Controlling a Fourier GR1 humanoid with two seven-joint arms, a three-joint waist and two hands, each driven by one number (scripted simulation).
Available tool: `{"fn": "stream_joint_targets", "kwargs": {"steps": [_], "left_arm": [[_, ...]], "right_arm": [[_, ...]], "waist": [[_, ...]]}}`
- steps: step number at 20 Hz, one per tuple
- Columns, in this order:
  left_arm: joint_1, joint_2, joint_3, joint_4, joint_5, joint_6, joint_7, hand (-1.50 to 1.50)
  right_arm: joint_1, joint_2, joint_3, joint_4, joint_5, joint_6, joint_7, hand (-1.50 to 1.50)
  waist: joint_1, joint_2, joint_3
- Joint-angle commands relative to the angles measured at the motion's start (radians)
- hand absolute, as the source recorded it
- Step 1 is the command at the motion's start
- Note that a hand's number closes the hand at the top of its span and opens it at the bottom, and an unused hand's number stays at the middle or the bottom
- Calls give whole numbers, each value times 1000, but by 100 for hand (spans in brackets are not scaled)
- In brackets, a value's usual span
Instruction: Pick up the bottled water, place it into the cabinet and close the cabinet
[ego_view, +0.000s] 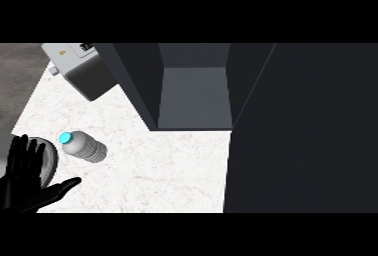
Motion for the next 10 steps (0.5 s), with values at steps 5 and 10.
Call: {"fn": "stream_joint_targets", "kwargs": {"steps": [5,10], "left_arm": [[-123,37,80,372,30,-84,-153,-150],[-239,59,110,593,60,-143,-220,-150]], "right_arm": [[45,-62,-79,9,-96,58,-74,-150],[55,-45,-15,7,-37,35,-64,-150]], "waist": [[-3,1,0],[-5,1,-1]]}}
